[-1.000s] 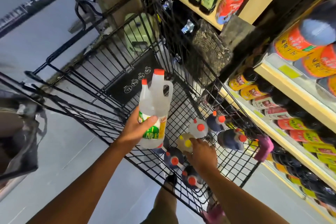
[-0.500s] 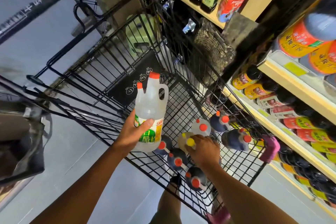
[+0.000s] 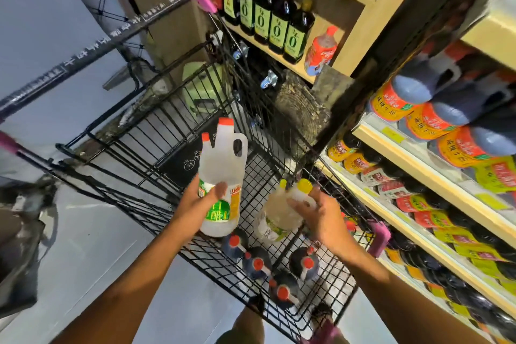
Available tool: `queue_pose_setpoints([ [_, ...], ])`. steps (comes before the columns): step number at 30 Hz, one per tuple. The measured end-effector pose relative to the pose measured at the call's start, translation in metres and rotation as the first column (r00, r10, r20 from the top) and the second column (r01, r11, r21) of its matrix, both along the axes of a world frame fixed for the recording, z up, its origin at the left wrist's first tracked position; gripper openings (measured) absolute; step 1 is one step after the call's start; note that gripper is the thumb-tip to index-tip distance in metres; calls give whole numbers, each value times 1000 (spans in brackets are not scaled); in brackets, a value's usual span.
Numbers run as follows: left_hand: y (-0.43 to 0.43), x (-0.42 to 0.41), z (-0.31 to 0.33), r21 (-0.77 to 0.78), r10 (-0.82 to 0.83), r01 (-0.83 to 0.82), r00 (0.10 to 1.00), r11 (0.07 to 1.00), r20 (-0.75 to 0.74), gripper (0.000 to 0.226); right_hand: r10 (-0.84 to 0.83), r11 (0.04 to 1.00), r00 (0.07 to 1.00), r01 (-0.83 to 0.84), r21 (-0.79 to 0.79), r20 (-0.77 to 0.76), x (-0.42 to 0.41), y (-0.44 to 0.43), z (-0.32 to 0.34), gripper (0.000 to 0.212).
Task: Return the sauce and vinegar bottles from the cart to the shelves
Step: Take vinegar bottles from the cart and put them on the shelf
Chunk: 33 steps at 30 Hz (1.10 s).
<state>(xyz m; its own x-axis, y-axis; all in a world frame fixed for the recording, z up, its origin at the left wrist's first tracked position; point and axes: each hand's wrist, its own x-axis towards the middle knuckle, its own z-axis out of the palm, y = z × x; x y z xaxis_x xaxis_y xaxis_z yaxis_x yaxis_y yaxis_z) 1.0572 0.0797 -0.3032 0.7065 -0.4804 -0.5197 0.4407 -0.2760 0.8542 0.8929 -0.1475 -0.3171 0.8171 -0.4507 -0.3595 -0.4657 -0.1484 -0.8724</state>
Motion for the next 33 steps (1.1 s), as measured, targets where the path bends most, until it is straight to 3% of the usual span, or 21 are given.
queue_pose_setpoints([
  [2, -8, 4, 17, -20, 10, -9, 1000, 1000, 21, 97, -106, 991, 988, 95, 99, 110, 12, -9, 31, 17],
  [6, -27, 10, 56, -135, -3, 11, 998, 991, 61, 108, -302, 933, 919, 230, 275, 254, 30, -22, 103, 15],
  [12, -56, -6, 116, -217, -130, 167, 976, 962, 175, 93, -427, 875, 797, 244, 419, 427, 25, -41, 184, 37],
  [16, -80, -34, 151, -226, -210, 264, 948, 938, 238, 54, -497, 848, 739, 304, 434, 454, -7, -52, 220, 49],
  [19, -100, -60, 174, -259, -308, 377, 912, 889, 269, 40, -599, 787, 678, 403, 467, 425, -44, -58, 244, 45],
  [24, -128, -122, 198, -357, -450, 539, 839, 763, 305, 55, -681, 732, 572, 496, 467, 458, -129, -72, 270, 36],
  [28, -150, -193, 208, -345, -467, 547, 835, 762, 292, 63, -759, 647, 453, 608, 461, 468, -223, -77, 281, 36],
  [33, -178, -299, 213, -381, -578, 622, 781, 685, 236, 59, -805, 552, 317, 708, 440, 501, -359, -66, 297, 26],
])
